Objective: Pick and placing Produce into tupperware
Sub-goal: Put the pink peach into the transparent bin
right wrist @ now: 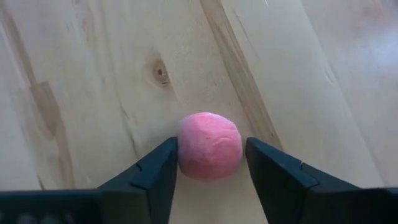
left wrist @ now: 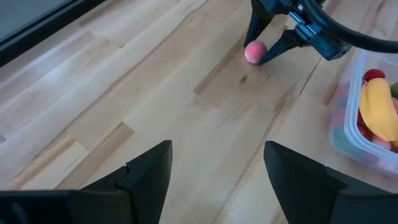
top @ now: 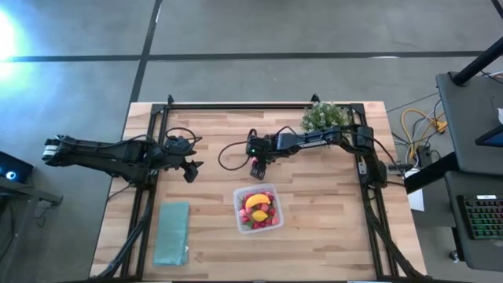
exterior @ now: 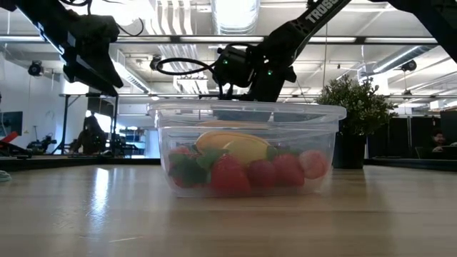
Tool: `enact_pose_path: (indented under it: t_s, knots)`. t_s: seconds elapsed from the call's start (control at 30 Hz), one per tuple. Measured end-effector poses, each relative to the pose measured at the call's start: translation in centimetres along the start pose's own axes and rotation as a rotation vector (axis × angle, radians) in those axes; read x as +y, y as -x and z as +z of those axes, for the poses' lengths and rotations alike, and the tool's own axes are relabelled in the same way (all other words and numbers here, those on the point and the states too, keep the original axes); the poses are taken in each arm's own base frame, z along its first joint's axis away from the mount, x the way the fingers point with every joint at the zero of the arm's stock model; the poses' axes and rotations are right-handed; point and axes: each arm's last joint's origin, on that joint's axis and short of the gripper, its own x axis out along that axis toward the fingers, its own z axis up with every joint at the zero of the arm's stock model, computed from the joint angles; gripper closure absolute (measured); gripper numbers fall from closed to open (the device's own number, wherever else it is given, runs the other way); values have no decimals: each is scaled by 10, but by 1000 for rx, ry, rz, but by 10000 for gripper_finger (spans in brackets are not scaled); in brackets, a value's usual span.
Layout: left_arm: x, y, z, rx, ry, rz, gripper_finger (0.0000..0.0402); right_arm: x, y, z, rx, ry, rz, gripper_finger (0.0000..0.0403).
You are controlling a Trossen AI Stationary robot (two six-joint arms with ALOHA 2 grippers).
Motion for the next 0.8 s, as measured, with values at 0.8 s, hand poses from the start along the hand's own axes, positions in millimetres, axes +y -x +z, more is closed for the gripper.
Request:
enact_pose_path:
  t_s: [0.8]
  knots:
    - [-17,-20,7,22,22,-98,162,71,104,-30,160,168,461,260]
